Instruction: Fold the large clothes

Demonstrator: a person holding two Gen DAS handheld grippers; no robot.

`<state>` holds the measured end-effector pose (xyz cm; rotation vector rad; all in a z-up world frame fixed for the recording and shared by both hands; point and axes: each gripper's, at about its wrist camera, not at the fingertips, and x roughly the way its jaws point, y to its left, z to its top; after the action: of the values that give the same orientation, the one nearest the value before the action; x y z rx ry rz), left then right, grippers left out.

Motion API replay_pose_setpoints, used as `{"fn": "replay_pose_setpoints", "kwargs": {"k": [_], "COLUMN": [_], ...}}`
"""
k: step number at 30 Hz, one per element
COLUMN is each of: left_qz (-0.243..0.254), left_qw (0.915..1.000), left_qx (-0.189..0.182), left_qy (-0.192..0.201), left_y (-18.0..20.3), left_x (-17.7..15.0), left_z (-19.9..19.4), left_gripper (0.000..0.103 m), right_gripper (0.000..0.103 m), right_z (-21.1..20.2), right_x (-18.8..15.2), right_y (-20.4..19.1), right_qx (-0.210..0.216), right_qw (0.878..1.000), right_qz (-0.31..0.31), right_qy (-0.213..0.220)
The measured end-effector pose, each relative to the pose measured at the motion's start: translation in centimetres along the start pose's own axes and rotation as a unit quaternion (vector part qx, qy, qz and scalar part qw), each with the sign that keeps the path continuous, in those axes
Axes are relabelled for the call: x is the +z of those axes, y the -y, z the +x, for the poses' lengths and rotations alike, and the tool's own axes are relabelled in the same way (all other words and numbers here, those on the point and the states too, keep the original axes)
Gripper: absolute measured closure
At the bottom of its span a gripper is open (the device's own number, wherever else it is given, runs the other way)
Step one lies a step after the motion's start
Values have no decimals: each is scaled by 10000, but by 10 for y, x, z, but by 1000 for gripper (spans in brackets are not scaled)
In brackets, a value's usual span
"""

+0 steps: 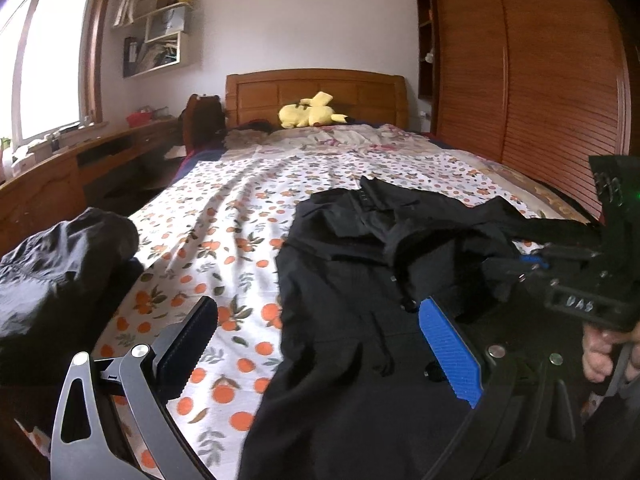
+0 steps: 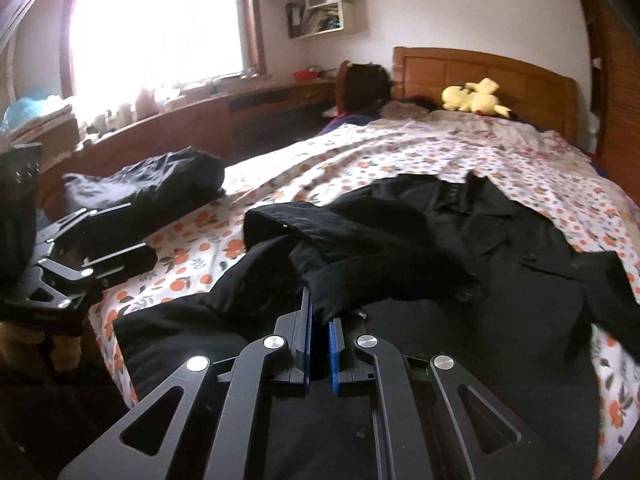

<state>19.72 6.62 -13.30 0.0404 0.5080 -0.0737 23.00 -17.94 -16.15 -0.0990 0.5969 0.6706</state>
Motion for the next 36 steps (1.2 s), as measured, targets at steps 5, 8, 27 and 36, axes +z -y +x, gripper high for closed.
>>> {"fn": "replay_pose_setpoints", "kwargs": {"k": [5,8,27,36], "left_qz": [129,235,566,526], "left_qw": [9998,9995,9971,9972], "left_qx": [-142,-221,-498,-505], "left_qy": [-8,-17,-117,-156], "left_y": [24,41,109,111], "left_x": [3,4,0,-2], "left_z": [9,15,47,52], "left_gripper": [2,2,2,2], "right_gripper": [97,97,70,59], "right_z": [-20,-25,-45,-38], "right_x": [-12,-20,-50,-51], "right_y": [27,41,107,89], "right_qx": [-205,-331,-1383,-1106], "right_qw": [9995,9990,9890,9934], "right_qz": [209,297,519,300], "right_qy": [76,52,-9,-71]}}
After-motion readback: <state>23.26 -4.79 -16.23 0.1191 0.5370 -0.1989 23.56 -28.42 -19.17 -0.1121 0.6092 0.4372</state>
